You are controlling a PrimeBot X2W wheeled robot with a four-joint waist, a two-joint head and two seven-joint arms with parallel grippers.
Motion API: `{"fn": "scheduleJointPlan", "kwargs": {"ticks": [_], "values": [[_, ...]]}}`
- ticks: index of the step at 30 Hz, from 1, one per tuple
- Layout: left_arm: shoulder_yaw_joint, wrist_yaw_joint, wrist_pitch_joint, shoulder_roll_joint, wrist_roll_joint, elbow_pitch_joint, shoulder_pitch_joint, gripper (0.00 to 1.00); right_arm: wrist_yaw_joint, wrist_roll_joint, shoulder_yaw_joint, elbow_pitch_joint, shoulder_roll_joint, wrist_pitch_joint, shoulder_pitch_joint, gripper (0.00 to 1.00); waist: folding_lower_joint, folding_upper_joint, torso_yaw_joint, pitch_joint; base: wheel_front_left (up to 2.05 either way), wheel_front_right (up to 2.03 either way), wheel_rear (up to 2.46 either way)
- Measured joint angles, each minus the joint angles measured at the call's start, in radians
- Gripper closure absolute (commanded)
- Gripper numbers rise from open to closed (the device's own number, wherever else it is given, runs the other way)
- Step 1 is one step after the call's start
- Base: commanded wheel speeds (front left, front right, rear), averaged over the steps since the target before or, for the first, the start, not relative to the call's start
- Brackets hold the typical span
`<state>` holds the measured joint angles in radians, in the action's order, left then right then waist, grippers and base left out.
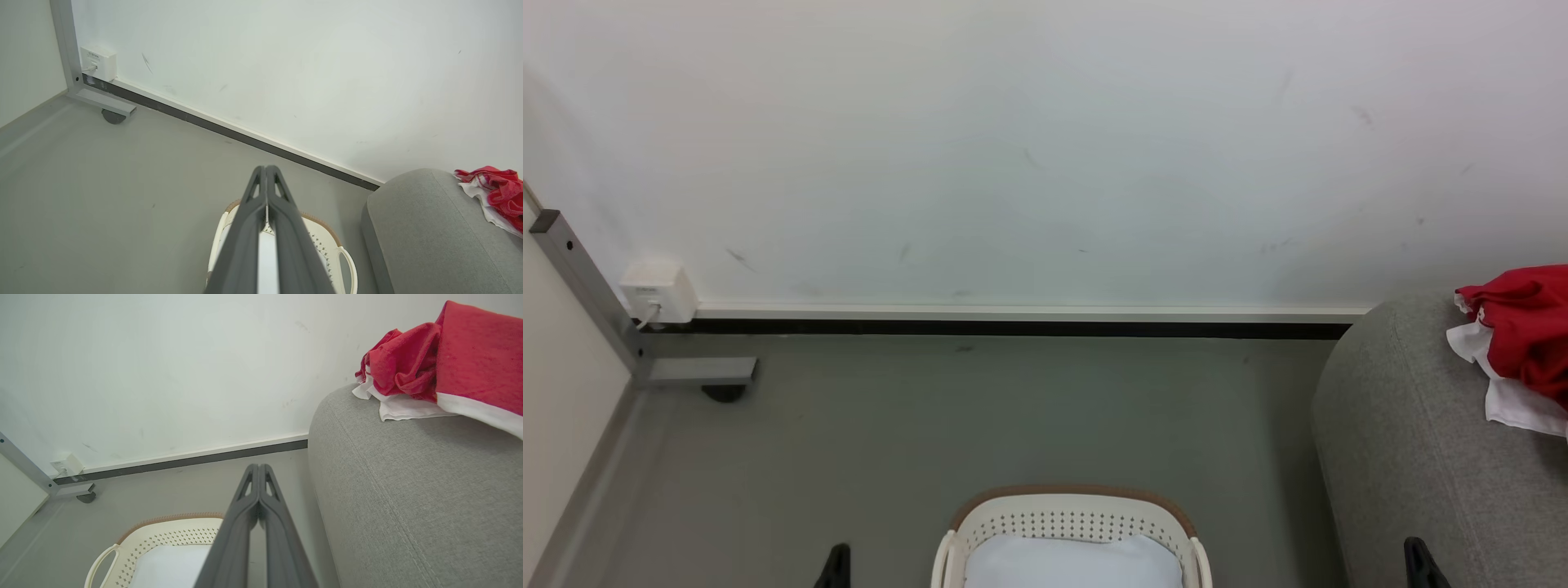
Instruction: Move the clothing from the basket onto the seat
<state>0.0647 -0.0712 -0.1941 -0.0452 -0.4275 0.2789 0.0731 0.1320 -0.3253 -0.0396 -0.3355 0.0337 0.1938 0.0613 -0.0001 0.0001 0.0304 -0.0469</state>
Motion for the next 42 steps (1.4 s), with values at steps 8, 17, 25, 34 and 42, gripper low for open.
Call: {"fn": "scheduleJointPlan", "kwargs": {"ticks": [8,17,25,34,42], "values": [[-0.021,-0.004,0.035,0.000,-0.136,-0.003,-0.017,1.00,0.000,-0.147,-0.006,0.012,0.000,-0.033,-0.020,1.00,0.0000,0.0000,-0.002,0.004,0.00,0.00,0.00],[-0.040,-0.012,0.070,0.000,-0.274,-0.007,-0.040,1.00,0.000,-0.297,-0.016,0.021,0.002,-0.070,-0.040,1.00,0.0000,0.0000,-0.005,0.008,0.00,0.00,0.00],[-0.057,-0.016,0.099,0.000,-0.381,-0.011,-0.056,1.00,0.000,-0.417,-0.023,0.029,0.002,-0.098,-0.055,1.00,0.0001,0.0000,-0.007,0.011,0.00,0.00,0.00],[-0.075,-0.022,0.127,0.000,-0.491,-0.014,-0.074,1.00,0.000,-0.541,-0.030,0.039,0.003,-0.127,-0.068,1.00,0.0001,-0.0001,-0.009,0.015,0.00,0.00,0.00],[-0.089,-0.026,0.153,0.000,-0.592,-0.017,-0.090,1.00,0.000,-0.638,-0.035,0.044,0.003,-0.151,-0.081,1.00,0.0001,0.0000,-0.011,0.019,0.00,0.00,0.00]]}}
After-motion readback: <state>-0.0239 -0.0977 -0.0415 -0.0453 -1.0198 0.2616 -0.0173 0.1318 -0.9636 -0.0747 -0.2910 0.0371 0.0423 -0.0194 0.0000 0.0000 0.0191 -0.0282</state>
